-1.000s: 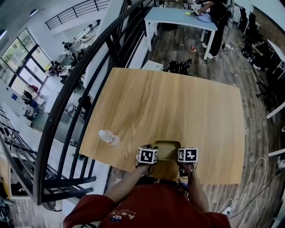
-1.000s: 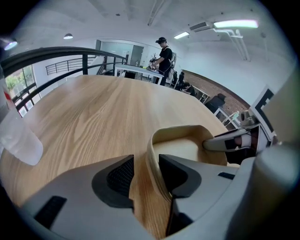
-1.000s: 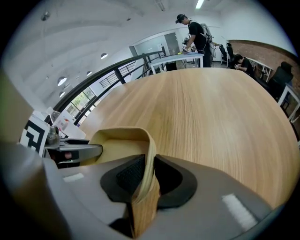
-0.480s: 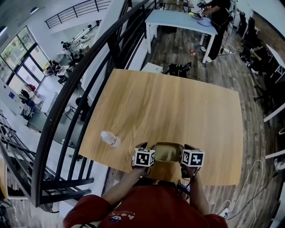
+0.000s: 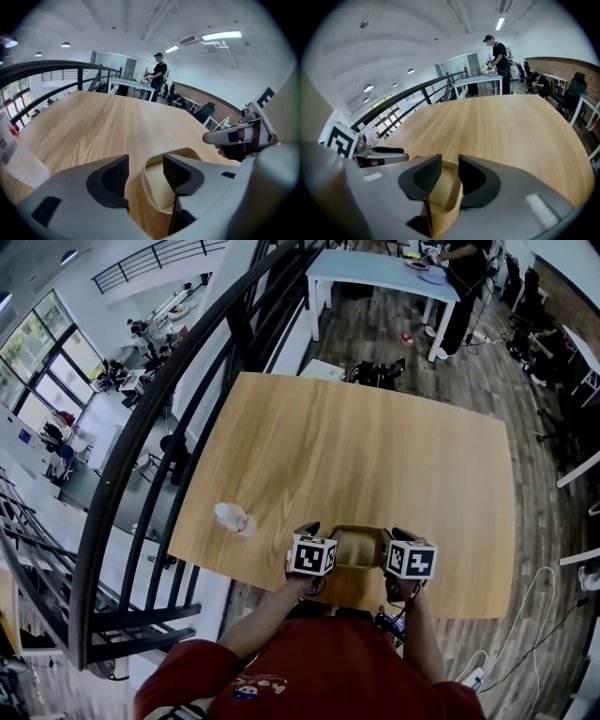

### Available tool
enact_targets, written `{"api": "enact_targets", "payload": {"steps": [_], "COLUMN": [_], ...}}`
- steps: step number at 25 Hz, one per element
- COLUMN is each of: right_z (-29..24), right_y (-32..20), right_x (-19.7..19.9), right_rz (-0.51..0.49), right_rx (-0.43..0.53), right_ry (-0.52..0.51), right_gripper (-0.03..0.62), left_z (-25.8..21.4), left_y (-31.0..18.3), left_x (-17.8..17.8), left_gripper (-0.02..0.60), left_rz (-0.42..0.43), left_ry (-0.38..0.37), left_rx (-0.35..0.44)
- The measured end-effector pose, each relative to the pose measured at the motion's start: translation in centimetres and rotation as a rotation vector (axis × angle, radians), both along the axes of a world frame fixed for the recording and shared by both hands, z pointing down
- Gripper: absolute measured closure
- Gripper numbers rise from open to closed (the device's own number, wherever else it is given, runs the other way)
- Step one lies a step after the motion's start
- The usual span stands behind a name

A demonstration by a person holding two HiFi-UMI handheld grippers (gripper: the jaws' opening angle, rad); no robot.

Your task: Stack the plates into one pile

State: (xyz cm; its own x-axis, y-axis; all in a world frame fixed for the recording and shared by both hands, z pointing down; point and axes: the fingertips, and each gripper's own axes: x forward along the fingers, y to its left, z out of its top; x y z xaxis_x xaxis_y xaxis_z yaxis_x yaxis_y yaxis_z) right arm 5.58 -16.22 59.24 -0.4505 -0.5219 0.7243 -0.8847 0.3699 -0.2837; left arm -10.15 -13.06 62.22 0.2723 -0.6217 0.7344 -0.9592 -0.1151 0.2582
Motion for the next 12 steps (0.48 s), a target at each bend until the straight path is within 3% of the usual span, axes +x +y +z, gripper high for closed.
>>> {"api": "enact_targets", "payload": {"steps": [12], "right_z": [-2.0], "right_y": [-1.1], "right_x": [-0.4], "right_rz": [0.006], "right_rx": [0.073], "right_ry": [-0.039], "right_gripper": [0.474], "left_z": [-3.0], "left_y": [-1.2], "left_x": [-0.7], "left_gripper": [0.351], "left_rz": [-0.019], "left_ry": [-0.008], "left_rx": [0.082]}}
